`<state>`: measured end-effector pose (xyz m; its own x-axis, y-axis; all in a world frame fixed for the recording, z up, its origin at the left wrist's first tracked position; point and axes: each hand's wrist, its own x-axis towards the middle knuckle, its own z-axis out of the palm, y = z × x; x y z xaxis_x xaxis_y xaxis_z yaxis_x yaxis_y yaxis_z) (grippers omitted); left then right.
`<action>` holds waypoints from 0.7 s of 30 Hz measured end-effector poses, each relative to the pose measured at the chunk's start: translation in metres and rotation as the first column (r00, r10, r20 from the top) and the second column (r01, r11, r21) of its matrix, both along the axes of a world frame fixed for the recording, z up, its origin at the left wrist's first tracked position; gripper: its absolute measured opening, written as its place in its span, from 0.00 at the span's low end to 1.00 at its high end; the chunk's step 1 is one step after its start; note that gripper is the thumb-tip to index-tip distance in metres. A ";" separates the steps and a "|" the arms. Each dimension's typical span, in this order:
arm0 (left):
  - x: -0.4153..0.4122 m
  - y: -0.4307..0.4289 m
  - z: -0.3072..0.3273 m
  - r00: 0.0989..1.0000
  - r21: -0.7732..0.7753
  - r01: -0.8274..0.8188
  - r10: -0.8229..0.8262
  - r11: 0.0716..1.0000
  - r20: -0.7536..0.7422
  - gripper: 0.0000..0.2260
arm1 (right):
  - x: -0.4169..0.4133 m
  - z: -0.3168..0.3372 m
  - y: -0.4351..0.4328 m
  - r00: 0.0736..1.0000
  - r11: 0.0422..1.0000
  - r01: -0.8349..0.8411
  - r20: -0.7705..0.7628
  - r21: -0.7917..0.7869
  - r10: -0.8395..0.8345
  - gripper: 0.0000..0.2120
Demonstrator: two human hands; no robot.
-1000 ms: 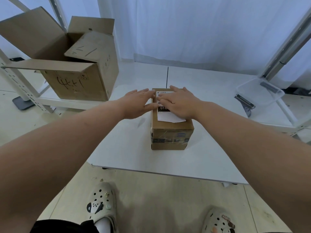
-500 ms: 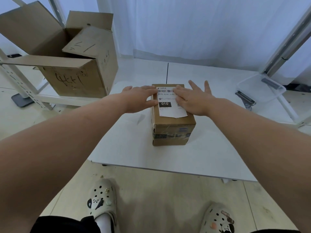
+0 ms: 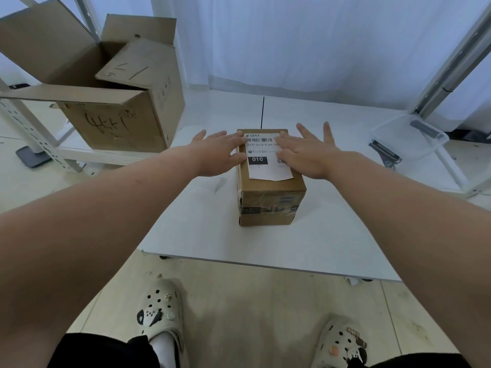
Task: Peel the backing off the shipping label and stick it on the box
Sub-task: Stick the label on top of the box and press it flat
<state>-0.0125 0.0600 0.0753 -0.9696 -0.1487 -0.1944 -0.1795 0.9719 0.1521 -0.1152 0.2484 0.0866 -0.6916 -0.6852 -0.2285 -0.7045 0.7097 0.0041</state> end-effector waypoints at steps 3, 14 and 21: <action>0.000 0.001 0.000 1.000 -0.027 0.003 -0.003 1.000 0.010 0.24 | 0.010 -0.002 -0.016 0.999 0.998 -0.054 -0.005 -0.016 0.054 0.25; 0.004 0.000 -0.001 0.999 -0.068 0.008 -0.004 0.998 0.053 0.24 | -0.001 0.005 0.005 0.993 0.996 -0.082 0.088 -0.021 0.084 0.25; 0.005 0.004 -0.001 0.998 -0.053 -0.011 0.015 0.999 0.064 0.23 | 0.012 0.002 -0.001 0.967 0.979 -0.180 0.162 -0.099 0.195 0.24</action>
